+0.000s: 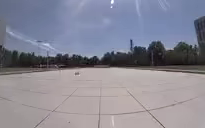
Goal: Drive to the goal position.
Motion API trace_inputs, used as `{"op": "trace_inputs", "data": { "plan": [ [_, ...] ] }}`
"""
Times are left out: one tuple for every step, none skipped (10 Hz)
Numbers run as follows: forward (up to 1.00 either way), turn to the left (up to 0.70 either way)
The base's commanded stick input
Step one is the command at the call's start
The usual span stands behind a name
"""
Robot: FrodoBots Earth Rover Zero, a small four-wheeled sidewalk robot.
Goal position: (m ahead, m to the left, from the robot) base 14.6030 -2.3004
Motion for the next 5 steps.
{"op": "trace_inputs", "data": {
  "plan": [
    [0.70, 0.00],
    [0.70, 0.00],
    [0.70, 0.00],
    [0.70, 0.00],
    [0.70, 0.00]
  ]
}}
